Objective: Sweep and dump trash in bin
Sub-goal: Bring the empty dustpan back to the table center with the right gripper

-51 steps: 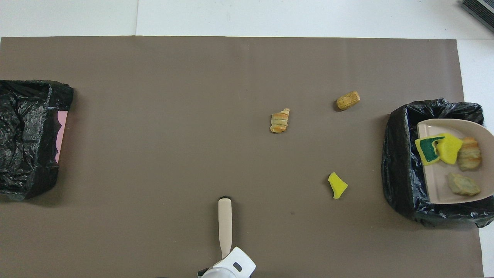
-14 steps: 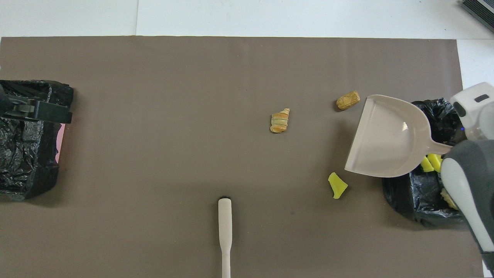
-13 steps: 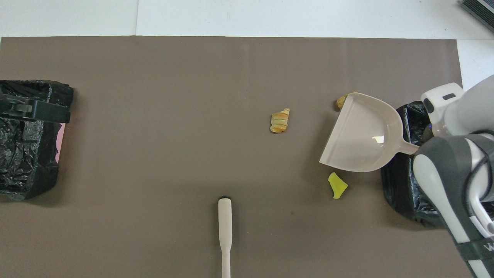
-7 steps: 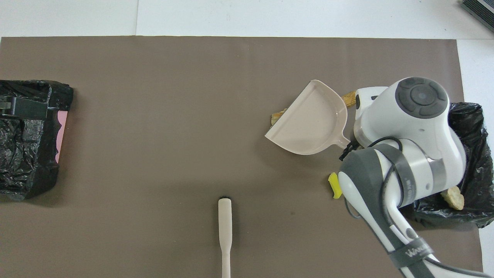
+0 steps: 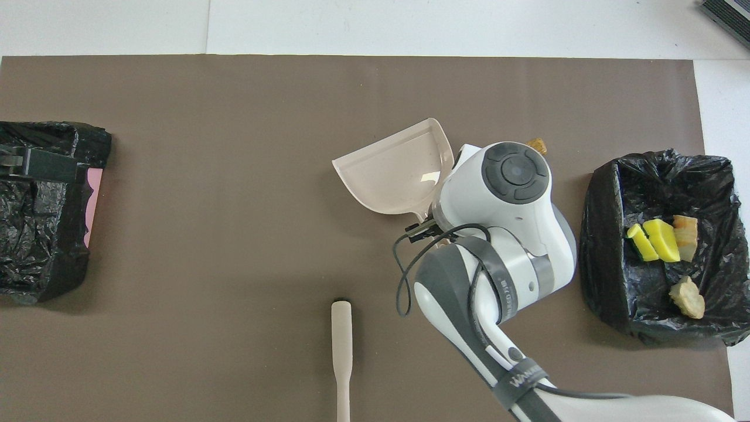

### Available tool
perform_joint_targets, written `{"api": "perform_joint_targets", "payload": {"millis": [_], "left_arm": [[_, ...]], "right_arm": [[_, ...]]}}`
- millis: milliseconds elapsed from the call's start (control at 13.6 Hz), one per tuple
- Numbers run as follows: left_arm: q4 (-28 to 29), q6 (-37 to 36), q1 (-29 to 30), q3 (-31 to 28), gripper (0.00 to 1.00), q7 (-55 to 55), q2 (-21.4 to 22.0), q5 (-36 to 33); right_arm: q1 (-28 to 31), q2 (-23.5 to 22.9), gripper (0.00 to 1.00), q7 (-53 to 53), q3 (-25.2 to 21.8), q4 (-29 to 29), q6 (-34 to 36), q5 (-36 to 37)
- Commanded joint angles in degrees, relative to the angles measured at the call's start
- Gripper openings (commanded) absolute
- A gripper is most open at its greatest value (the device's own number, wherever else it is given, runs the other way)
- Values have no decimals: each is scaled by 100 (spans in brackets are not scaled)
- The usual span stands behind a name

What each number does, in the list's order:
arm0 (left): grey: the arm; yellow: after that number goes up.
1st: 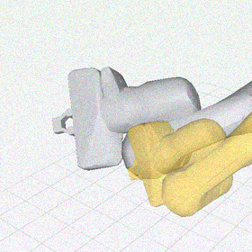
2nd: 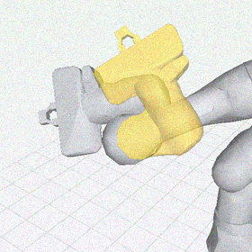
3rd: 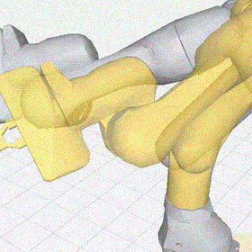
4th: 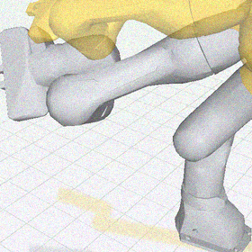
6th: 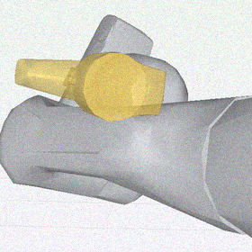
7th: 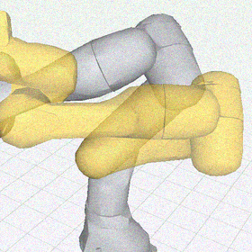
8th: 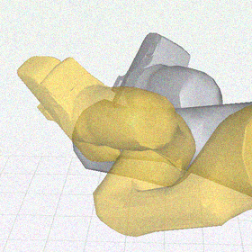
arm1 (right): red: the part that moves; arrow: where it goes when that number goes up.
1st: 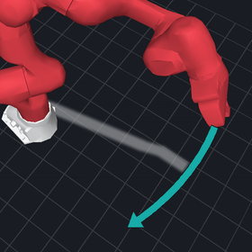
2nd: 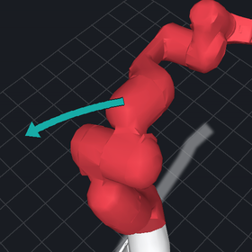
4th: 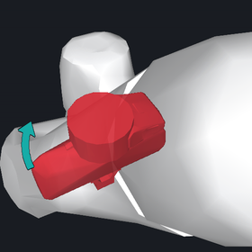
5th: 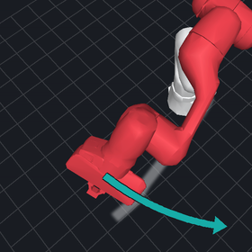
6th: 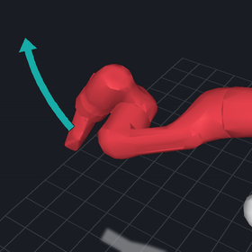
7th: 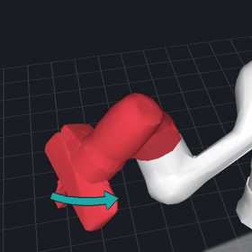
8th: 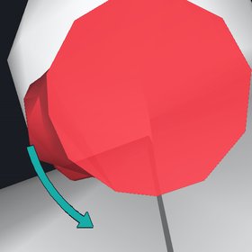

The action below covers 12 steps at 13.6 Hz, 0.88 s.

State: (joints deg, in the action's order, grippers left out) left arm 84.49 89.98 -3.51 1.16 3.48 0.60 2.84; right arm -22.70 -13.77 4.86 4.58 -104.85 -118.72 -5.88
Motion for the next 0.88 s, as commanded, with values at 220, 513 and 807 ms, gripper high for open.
{"api": "perform_joint_targets", "payload": {"millis": [220, 513, 807], "left_arm": [[-73, -208, -18, -10, 100, -13, 18, -108], [-38, -218, -44, 8, 100, -22, 36, -99], [-12, -156, -53, 43, 100, -14, 27, -99]], "right_arm": [[-980, -1635, 0, 2761, -80, 1790, -54, 120], [-1061, -1823, 33, 3222, -62, 1968, -81, 324], [-930, -1639, 100, 3144, -115, 1951, -81, 395]]}}
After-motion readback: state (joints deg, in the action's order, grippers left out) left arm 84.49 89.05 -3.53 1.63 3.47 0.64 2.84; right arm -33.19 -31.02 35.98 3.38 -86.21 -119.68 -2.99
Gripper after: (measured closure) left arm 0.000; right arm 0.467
